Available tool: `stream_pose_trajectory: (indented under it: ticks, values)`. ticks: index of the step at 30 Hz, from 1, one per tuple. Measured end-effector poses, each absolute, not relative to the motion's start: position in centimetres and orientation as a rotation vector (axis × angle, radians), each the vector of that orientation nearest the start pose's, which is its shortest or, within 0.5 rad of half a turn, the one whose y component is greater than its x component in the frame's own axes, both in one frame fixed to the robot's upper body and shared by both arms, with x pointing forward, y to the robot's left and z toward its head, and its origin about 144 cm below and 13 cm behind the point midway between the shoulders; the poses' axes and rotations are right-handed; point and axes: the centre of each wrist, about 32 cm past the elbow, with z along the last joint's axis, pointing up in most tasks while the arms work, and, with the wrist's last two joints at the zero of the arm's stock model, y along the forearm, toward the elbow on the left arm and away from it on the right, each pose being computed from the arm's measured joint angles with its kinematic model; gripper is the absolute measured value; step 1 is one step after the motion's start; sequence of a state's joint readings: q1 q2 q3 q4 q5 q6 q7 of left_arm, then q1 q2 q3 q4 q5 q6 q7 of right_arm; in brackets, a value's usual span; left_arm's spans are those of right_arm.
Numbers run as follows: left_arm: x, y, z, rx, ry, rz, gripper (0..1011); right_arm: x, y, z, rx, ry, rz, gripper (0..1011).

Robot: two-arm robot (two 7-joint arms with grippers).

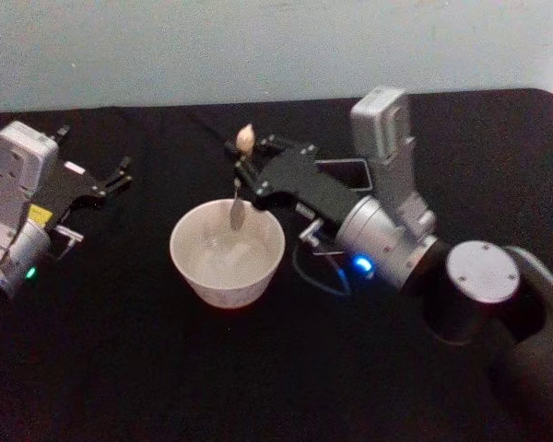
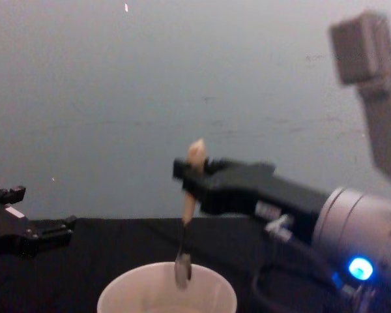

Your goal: Pick up the stirring spoon with one hand, stir inside the cup, then place it back in its original position.

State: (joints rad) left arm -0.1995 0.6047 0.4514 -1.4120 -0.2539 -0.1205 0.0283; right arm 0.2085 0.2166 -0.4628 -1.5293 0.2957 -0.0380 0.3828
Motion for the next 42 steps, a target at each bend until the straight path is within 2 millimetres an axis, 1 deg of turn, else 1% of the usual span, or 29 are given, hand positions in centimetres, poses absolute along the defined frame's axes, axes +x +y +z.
stream_pose_trajectory:
  ticks: [1, 6, 9, 11, 13, 19, 24, 29, 35, 42]
  values:
    - [48.9, 31.0, 114.0, 0.304, -0.285, 1.248, 1001, 48.8, -15.1, 117.3, 0.074, -0.055, -0.746, 200]
    - [48.9, 31.0, 114.0, 0.304, -0.285, 1.248, 1001, 48.1, -16.4, 120.1, 0.132, -0.078, -0.771, 200]
    - [48.9, 31.0, 114.0, 0.304, -0.285, 1.248, 1001, 47.7, -16.9, 121.0, 0.155, -0.085, -0.783, 200]
    - [48.9, 31.0, 114.0, 0.304, -0.285, 1.248, 1001, 47.4, -17.5, 122.0, 0.179, -0.092, -0.797, 200]
    - [48.9, 31.0, 114.0, 0.304, -0.285, 1.248, 1001, 47.3, -17.7, 122.3, 0.186, -0.094, -0.800, 200]
    - [48.9, 31.0, 114.0, 0.304, -0.285, 1.248, 1001, 46.5, -19.2, 124.1, 0.210, -0.129, -0.847, 200]
    - [48.9, 31.0, 114.0, 0.304, -0.285, 1.248, 1001, 46.1, -20.3, 124.4, 0.194, -0.138, -0.889, 200]
    - [48.9, 31.0, 114.0, 0.304, -0.285, 1.248, 1001, 45.7, -21.2, 124.1, 0.160, -0.148, -0.931, 200]
    - [48.9, 31.0, 114.0, 0.304, -0.285, 1.248, 1001, 45.6, -21.6, 123.5, 0.124, -0.145, -0.966, 200]
    - [48.9, 31.0, 114.0, 0.304, -0.285, 1.248, 1001, 45.8, -21.6, 122.9, 0.096, -0.124, -0.987, 200]
